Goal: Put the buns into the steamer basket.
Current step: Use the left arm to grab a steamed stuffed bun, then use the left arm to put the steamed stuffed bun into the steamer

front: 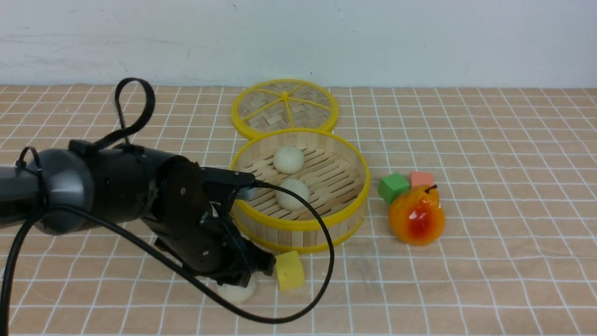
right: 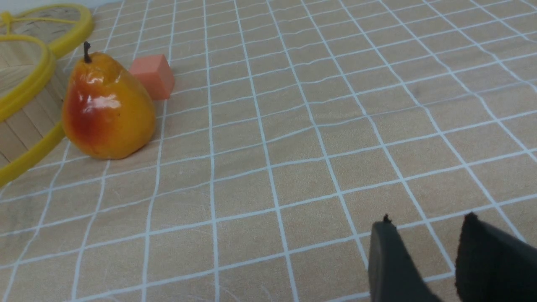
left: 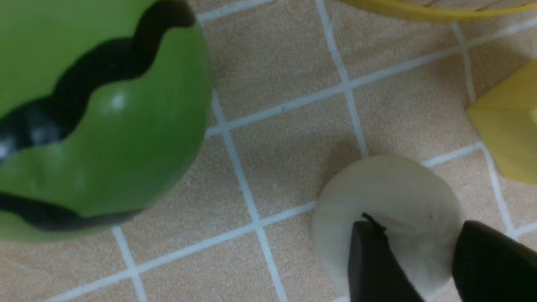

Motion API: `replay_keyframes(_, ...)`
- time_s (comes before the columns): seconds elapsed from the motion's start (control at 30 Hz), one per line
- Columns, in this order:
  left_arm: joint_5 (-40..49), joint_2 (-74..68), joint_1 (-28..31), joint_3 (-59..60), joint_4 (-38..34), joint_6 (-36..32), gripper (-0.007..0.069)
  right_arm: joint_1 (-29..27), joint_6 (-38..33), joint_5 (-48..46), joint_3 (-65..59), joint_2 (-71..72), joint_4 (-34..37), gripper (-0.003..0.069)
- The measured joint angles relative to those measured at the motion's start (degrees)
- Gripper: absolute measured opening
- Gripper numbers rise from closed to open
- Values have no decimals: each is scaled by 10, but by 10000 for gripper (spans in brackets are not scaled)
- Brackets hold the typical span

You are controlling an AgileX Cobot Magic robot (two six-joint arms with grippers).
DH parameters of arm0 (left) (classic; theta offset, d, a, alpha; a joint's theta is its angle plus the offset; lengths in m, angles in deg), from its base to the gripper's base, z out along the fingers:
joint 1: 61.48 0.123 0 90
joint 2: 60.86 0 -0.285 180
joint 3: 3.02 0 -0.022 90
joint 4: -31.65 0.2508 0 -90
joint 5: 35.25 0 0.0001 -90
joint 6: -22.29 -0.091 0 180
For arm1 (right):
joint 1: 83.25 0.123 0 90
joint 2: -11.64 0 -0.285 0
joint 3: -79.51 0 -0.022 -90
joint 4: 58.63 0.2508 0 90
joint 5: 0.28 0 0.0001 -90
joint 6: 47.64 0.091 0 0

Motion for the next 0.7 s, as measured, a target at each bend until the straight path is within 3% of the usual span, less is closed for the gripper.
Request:
replay_keyframes(0.37, 37, 7, 0, -22, 0, 0, -2, 0, 0, 0, 0, 0, 0, 241)
replay_keyframes(0.7, 177, 36, 0, -175, 1, -36, -9, 0, 0, 0, 0, 0, 0, 241)
